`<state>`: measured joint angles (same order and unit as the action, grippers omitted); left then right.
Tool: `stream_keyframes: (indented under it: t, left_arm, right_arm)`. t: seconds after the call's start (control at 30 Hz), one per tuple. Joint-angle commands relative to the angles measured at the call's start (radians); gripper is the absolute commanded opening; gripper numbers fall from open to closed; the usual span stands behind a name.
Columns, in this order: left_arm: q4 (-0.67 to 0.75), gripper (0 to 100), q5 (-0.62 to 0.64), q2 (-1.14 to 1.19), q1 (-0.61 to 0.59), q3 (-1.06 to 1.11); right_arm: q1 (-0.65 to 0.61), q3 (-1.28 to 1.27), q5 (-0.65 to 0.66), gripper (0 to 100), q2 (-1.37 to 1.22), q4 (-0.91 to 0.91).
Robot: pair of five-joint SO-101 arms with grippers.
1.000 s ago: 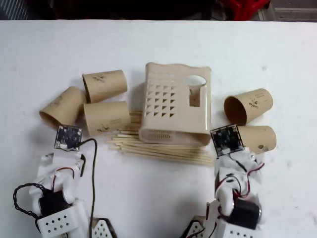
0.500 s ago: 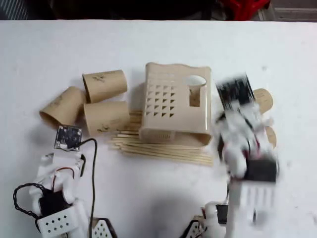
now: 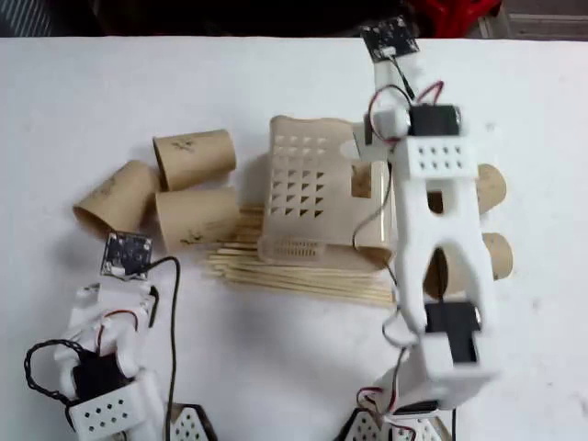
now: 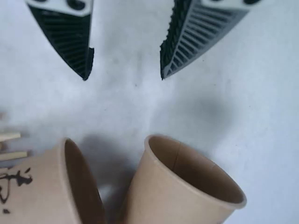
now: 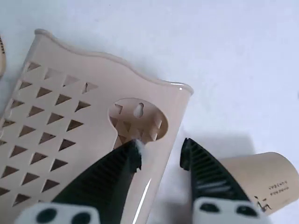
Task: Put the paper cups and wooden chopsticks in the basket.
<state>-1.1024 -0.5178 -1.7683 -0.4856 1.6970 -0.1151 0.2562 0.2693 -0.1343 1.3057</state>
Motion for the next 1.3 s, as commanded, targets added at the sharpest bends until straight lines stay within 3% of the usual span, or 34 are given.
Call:
stream_keyframes:
  t: [0.0,0.6,0.67,0.8,1.03,1.27]
  left_arm:
    - [0.025,24,0.012,-0.005,0.012,-0.002]
    - [0.025,24,0.012,-0.005,0.012,-0.002]
    - [0.025,24,0.012,-0.005,0.012,-0.002]
    - [0.025,24,0.012,-0.005,0.012,-0.002]
    - [0.025,24,0.012,-0.005,0.012,-0.002]
    - [0.025,24,0.012,-0.005,0.012,-0.002]
  right_arm:
    - [-0.001,0.172,-0.009,20.3,-0.166,0.004]
    - [0.045,0.506,-0.006,22.5,-0.607,0.004]
    - [0.039,0.522,-0.006,19.4,-0.642,0.002]
    - [0.042,0.591,-0.017,1.9,-0.696,-0.002]
    - [0.051,0.735,-0.060,1.5,-0.704,0.082]
    - [0.044,1.011,-0.086,1.5,-0.639,0.289]
